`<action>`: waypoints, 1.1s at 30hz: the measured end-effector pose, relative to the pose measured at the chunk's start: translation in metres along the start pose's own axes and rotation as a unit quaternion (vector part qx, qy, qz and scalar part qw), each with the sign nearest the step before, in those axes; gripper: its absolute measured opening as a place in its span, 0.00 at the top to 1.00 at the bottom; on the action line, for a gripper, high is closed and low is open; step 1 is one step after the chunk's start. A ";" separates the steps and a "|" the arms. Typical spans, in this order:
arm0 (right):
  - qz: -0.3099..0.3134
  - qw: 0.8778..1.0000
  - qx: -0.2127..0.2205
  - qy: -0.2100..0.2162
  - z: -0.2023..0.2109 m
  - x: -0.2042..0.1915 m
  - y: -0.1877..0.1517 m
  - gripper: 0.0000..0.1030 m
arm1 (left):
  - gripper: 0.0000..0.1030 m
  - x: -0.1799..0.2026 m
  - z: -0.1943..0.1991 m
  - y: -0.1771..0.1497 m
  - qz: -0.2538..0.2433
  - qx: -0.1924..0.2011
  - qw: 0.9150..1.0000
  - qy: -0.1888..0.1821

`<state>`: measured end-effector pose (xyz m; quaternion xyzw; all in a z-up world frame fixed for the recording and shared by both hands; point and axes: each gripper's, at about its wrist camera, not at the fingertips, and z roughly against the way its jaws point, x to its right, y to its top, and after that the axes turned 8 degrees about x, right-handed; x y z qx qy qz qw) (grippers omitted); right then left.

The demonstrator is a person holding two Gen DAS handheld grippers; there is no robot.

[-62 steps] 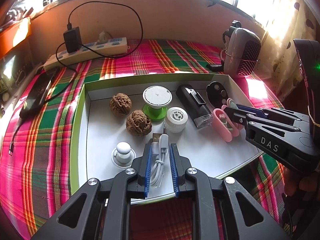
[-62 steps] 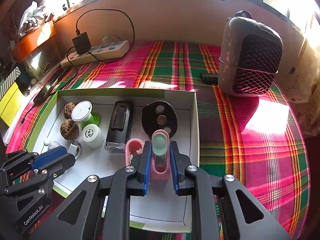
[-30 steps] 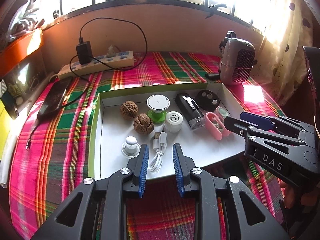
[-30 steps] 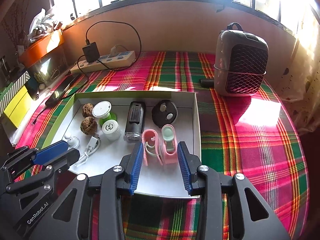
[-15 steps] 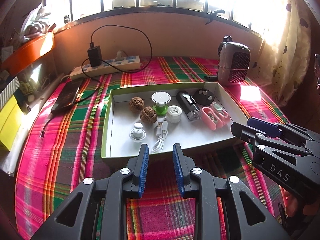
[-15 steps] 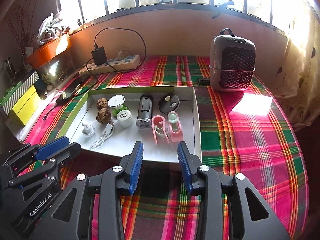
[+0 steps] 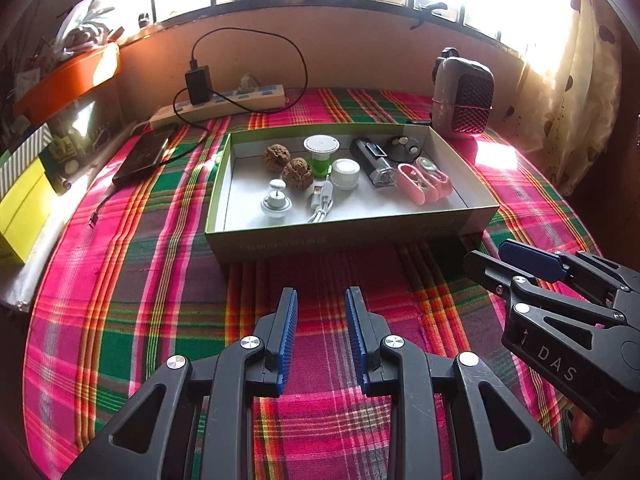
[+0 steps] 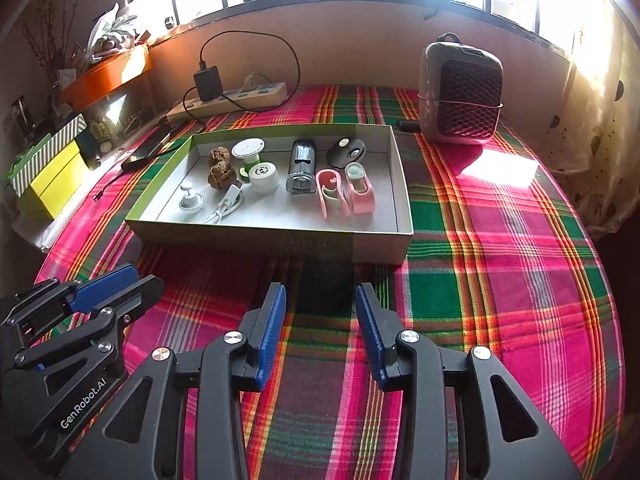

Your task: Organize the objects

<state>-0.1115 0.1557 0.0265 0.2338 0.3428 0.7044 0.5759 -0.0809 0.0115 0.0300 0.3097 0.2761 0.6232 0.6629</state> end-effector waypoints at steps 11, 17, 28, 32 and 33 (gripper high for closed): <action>0.000 1.000 -0.027 -0.010 0.000 -0.003 -0.029 0.60 | 0.78 -0.003 0.003 -0.020 0.009 -0.018 1.000 0.013; 0.007 0.999 -0.026 -0.016 0.005 -0.005 -0.037 0.60 | 0.78 -0.001 0.001 -0.029 0.016 -0.027 0.999 0.016; 0.014 0.999 -0.022 -0.034 0.008 -0.007 -0.043 0.59 | 0.77 0.009 0.003 -0.035 0.002 -0.013 0.999 0.035; 0.016 0.999 -0.022 -0.036 0.008 -0.008 -0.043 0.57 | 0.77 0.009 0.003 -0.034 0.002 -0.013 0.999 0.035; 0.016 0.999 -0.022 -0.035 0.007 -0.007 -0.043 0.56 | 0.77 0.009 0.003 -0.034 0.001 -0.013 0.999 0.035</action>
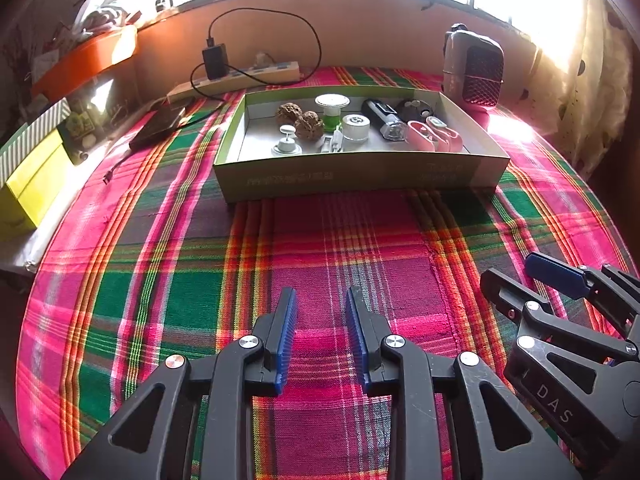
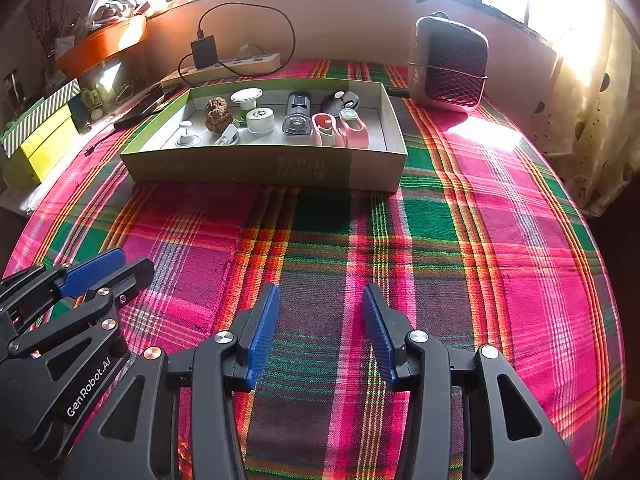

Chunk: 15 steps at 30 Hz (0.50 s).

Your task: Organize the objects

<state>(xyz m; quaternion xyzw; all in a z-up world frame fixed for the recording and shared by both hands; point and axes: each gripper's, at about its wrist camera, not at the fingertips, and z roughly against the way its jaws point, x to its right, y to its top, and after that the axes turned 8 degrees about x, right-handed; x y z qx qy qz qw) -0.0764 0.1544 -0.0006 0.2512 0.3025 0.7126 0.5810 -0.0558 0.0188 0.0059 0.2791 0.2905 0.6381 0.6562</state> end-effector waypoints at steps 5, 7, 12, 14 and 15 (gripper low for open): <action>0.002 1.000 -0.001 -0.001 0.000 0.000 0.000 0.52 | 0.77 0.000 0.000 0.000 0.001 0.000 1.000 -0.001; 0.000 1.000 -0.001 0.000 -0.001 0.000 0.000 0.51 | 0.77 0.000 0.000 0.000 0.001 0.000 1.000 -0.001; -0.002 1.000 -0.002 -0.006 -0.001 0.001 0.000 0.47 | 0.77 -0.001 0.000 0.000 0.001 0.000 1.000 -0.001; -0.003 1.000 -0.002 -0.006 -0.001 0.001 0.000 0.47 | 0.77 0.000 0.000 0.000 0.000 0.000 1.000 0.000; -0.002 1.000 -0.002 -0.006 -0.001 0.001 0.000 0.47 | 0.77 -0.001 0.000 0.000 0.001 0.000 1.000 0.000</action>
